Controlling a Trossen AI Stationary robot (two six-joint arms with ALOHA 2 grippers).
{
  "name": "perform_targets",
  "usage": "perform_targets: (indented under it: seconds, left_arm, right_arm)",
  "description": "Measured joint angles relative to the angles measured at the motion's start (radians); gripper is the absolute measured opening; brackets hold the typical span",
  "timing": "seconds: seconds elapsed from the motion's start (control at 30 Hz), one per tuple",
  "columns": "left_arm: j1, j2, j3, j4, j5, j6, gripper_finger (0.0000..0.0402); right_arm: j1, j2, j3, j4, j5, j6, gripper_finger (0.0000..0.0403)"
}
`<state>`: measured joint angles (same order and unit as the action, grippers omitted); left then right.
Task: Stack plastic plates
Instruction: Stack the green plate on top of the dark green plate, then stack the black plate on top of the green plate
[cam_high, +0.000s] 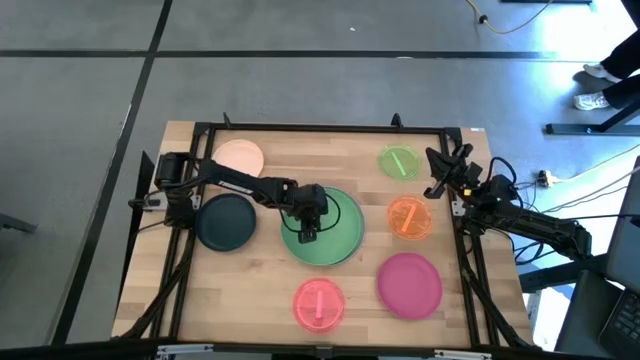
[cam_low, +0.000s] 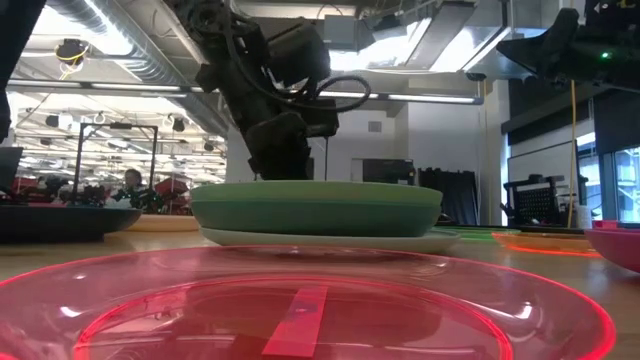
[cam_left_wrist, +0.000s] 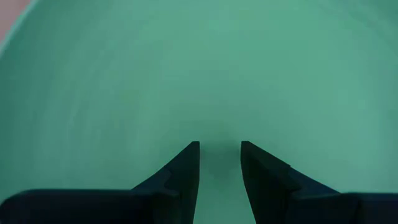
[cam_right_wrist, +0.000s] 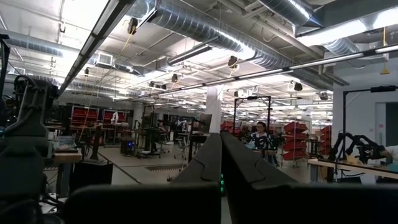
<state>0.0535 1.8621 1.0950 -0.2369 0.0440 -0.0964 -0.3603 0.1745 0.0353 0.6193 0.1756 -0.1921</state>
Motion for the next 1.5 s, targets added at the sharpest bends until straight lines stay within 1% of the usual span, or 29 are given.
perform_targets:
  seconds: [0.23, 0.5, 0.9, 1.0, 1.13, 1.23, 1.37, 1.5]
  left_arm:
    - [0.000, 0.023, 0.002, 0.028, -0.019, 0.003, 0.0110]
    - [0.007, 0.034, 0.003, 0.058, -0.107, 0.029, 0.0110]
    - [0.027, 0.035, 0.001, 0.089, -0.117, 0.030, 0.0110]
    - [0.020, 0.011, -0.002, 0.073, -0.120, 0.031, 0.0110]
    - [-0.007, -0.111, -0.001, -0.025, -0.120, 0.023, 0.0110]
    - [-0.043, -0.221, 0.000, -0.166, -0.159, -0.025, 0.0110]
    - [-0.107, -0.360, 0.000, -0.376, -0.224, -0.163, 0.0110]
    - [-0.202, -0.436, 0.000, -0.578, -0.264, -0.363, 0.0110]
  right_arm:
    - [0.000, 0.000, 0.000, 0.000, 0.000, 0.000, 0.0002]
    - [0.000, 0.000, 0.000, 0.000, 0.000, 0.000, 0.0002]
    - [0.000, 0.000, 0.000, 0.000, 0.000, 0.000, 0.0002]
    - [0.000, 0.000, 0.000, 0.000, 0.000, 0.000, 0.0002]
    - [0.000, 0.000, 0.000, 0.000, 0.000, -0.005, 0.0002]
    - [0.000, 0.000, 0.000, -0.001, 0.000, -0.022, 0.0002]
    - [0.000, 0.000, 0.000, -0.002, 0.000, -0.022, 0.0002]
    - [0.000, 0.000, 0.000, -0.007, 0.000, -0.018, 0.0002]
